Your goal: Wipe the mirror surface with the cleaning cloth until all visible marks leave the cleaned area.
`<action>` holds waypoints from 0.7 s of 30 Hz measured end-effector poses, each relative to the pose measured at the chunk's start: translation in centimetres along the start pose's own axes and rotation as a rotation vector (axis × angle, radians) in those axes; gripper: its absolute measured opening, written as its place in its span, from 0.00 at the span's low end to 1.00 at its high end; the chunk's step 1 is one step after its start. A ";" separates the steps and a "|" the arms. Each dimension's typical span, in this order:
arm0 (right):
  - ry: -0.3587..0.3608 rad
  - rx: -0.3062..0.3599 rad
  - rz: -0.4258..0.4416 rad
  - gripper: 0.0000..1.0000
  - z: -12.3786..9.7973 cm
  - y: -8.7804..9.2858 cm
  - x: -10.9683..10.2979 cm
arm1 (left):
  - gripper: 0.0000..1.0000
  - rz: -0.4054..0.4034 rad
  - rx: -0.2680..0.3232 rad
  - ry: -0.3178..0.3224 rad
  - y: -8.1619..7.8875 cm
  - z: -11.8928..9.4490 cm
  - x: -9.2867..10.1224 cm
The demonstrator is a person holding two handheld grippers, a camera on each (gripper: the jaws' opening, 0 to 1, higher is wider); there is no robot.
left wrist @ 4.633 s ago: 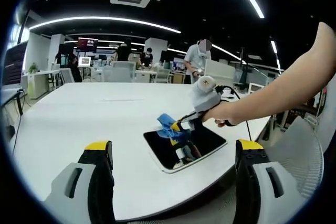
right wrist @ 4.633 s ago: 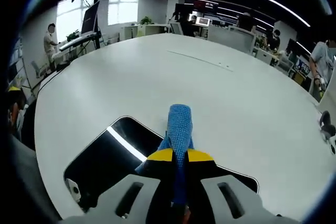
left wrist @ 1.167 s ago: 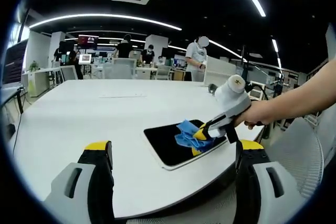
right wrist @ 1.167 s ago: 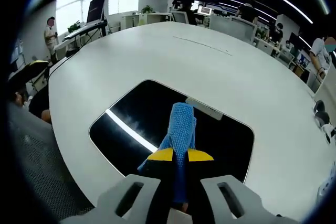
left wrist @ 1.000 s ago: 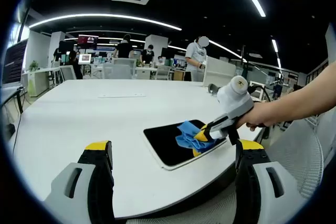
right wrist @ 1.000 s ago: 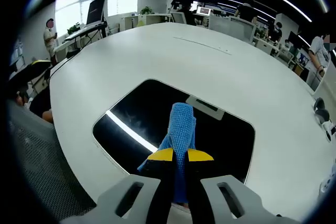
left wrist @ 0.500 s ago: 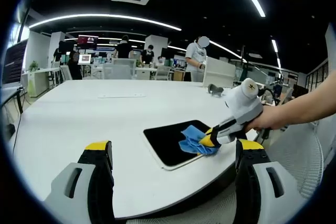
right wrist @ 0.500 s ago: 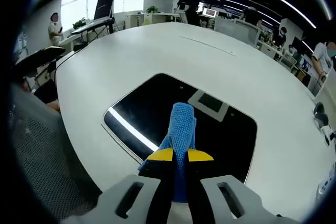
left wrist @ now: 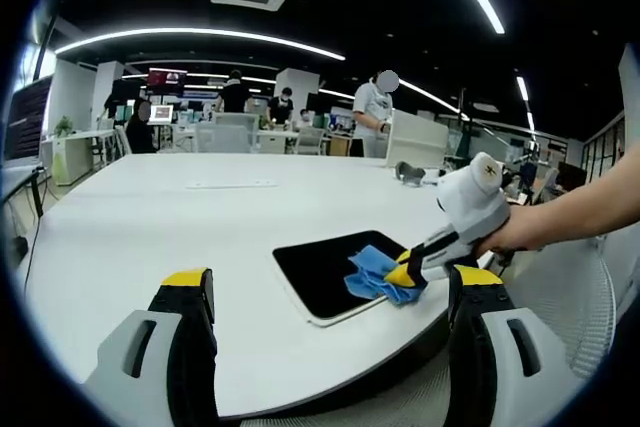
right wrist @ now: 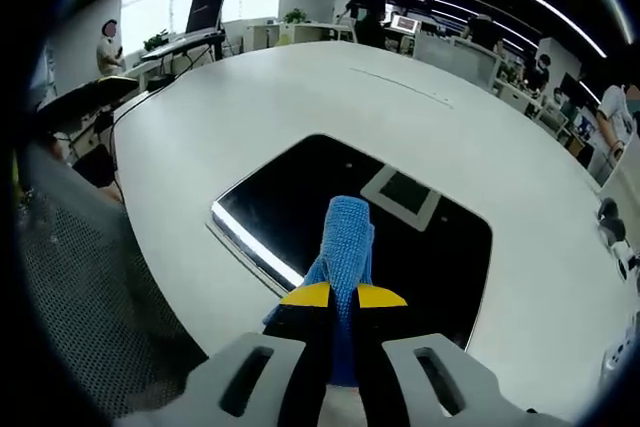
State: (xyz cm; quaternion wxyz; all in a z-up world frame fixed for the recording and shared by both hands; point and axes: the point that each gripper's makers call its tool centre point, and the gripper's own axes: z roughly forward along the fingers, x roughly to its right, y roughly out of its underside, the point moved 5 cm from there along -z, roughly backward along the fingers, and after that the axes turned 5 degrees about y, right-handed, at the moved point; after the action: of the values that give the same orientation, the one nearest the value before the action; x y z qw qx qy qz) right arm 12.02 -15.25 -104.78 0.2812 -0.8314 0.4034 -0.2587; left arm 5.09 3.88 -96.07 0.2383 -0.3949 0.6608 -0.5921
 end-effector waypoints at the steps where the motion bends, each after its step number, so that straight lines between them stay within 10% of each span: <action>1: 0.000 0.003 -0.006 0.01 0.0 0.0 0.0 | 0.96 0.000 0.000 0.000 0.0 0.0 0.0; 21: 0.008 0.032 -0.046 0.02 -0.2 0.5 0.8 | 0.96 -0.001 0.005 -0.005 0.0 0.0 0.0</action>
State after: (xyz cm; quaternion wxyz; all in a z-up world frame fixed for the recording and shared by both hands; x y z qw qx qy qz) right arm 12.06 -16.25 -104.84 0.2866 -0.8350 0.3809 -0.2749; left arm 5.09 3.93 -96.04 0.2407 -0.3960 0.6588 -0.5927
